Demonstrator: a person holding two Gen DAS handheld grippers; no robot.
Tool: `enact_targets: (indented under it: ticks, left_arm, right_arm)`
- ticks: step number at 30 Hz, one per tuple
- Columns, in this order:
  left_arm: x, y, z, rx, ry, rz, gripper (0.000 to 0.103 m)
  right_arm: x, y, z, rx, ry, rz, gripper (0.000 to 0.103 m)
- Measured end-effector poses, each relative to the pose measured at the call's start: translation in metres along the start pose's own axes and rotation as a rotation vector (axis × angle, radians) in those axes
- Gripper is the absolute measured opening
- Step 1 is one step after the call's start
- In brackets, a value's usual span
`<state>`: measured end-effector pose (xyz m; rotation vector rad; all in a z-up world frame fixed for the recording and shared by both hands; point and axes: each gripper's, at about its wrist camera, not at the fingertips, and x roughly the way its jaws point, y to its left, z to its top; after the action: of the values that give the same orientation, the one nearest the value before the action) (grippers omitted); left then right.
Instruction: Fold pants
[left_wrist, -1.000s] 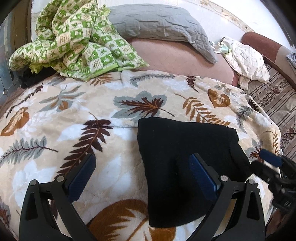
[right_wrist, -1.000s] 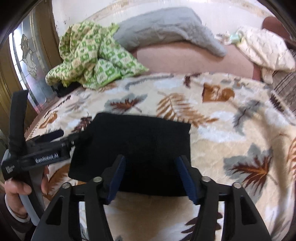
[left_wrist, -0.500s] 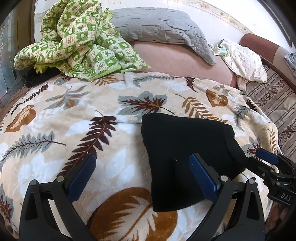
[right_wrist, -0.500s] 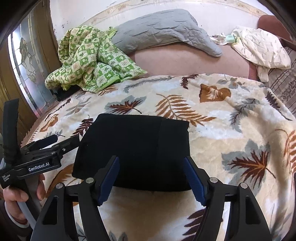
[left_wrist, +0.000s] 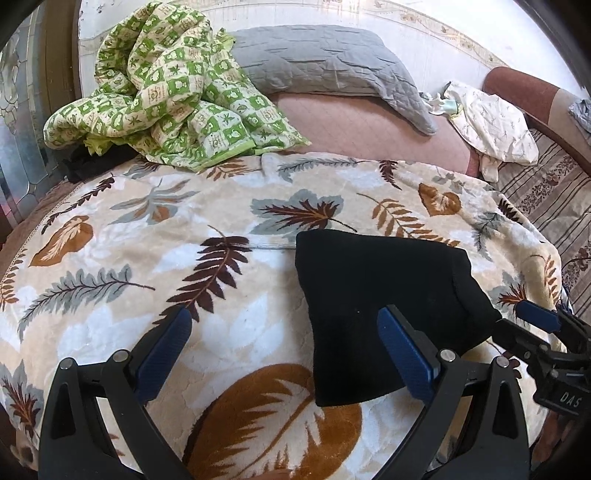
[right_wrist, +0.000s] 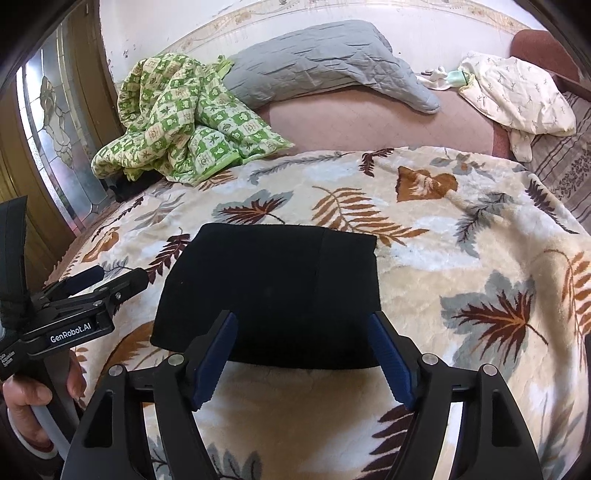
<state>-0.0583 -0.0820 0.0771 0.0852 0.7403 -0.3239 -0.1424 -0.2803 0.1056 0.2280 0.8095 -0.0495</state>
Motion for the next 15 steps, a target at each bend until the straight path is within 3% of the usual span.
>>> enact_targets:
  ticks: [15]
  left_arm:
    - [-0.031,-0.017,-0.012,-0.008,-0.044,-0.009,0.101]
  right_arm:
    - [-0.026,0.002,-0.009,-0.015,-0.045,-0.003,0.078]
